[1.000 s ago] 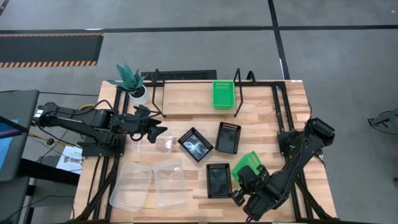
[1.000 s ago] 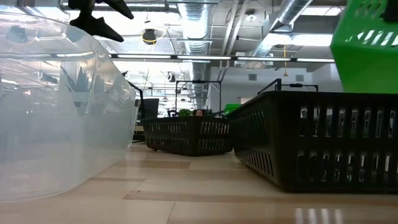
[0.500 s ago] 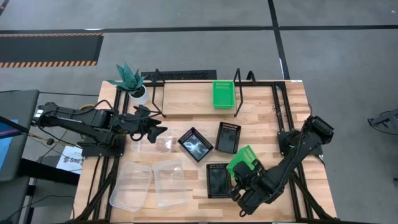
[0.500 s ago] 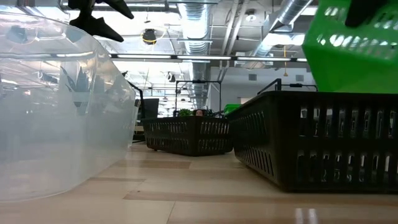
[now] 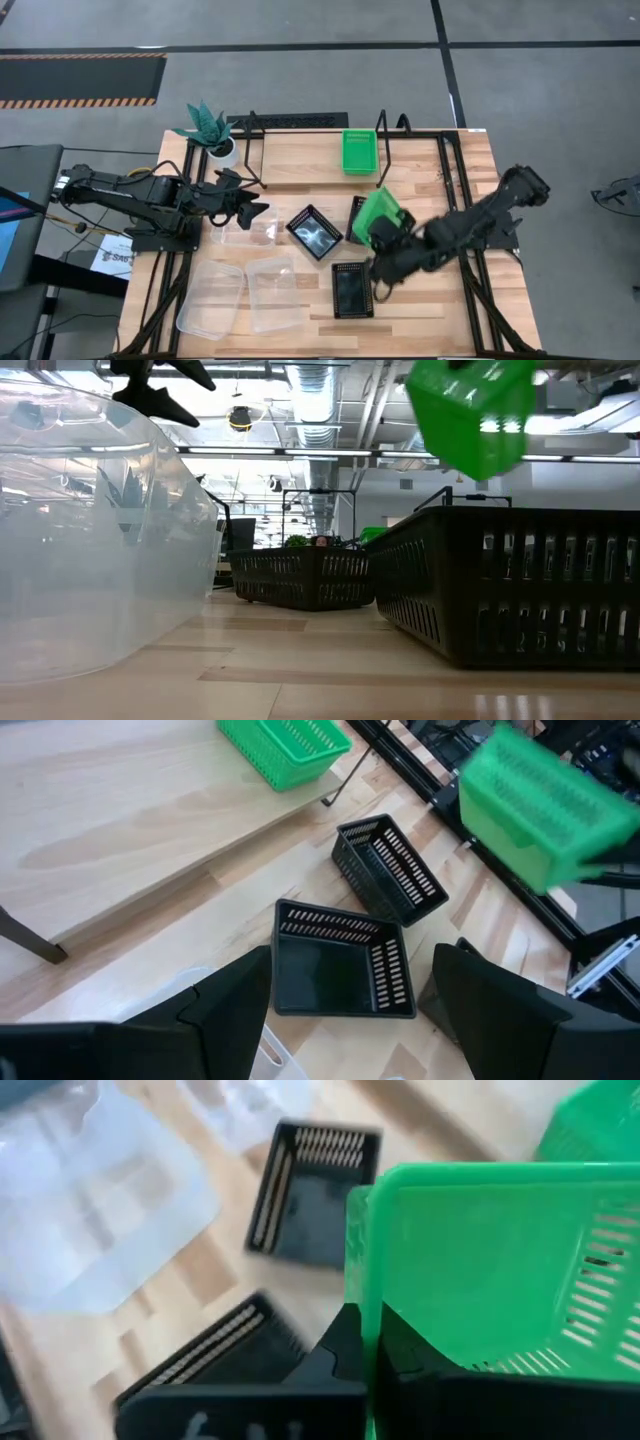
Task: Stack baskets on shelf by color
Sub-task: Stack the green bin on top of the stacked green bins on the shelf
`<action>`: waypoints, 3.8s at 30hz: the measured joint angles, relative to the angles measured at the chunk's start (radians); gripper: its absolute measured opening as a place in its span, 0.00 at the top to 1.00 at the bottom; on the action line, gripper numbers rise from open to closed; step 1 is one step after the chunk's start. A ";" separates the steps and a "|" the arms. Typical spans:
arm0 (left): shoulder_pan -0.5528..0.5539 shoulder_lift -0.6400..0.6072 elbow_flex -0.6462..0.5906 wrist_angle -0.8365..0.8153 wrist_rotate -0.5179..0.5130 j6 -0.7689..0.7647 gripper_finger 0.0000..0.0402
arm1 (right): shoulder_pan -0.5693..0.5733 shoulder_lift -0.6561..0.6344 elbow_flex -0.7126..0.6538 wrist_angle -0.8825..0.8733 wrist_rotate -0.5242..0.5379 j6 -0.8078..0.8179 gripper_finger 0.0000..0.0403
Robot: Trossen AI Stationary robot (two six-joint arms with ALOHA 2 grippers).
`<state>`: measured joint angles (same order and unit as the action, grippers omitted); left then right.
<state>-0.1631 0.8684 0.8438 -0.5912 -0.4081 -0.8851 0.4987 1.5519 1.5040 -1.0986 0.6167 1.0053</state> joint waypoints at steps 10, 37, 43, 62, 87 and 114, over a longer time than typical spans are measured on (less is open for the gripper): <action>0.000 0.000 0.000 0.004 -0.020 0.075 0.34 | -0.347 -0.079 0.000 0.209 -0.015 -0.619 0.99; 0.078 0.000 0.000 0.006 -0.025 0.079 0.34 | -0.890 0.161 -0.001 0.198 -0.399 -1.437 0.98; 0.096 0.000 0.000 0.006 -0.025 0.077 0.34 | -0.888 0.174 0.000 0.176 -0.441 -1.429 0.98; 0.109 0.000 0.000 0.006 -0.022 0.069 0.34 | -0.894 0.172 0.000 0.100 -0.446 -1.379 0.95; 0.109 0.000 0.000 0.006 -0.019 0.035 0.34 | -0.892 0.172 0.000 0.093 -0.459 -1.345 0.95; 0.109 0.000 0.000 0.006 -0.025 0.053 0.34 | -0.880 0.172 0.000 0.142 -0.492 -1.373 0.95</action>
<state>-0.0544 0.8688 0.8436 -0.5850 -0.4328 -0.8326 -0.3813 1.7241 1.5040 -0.9562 0.1249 -0.3677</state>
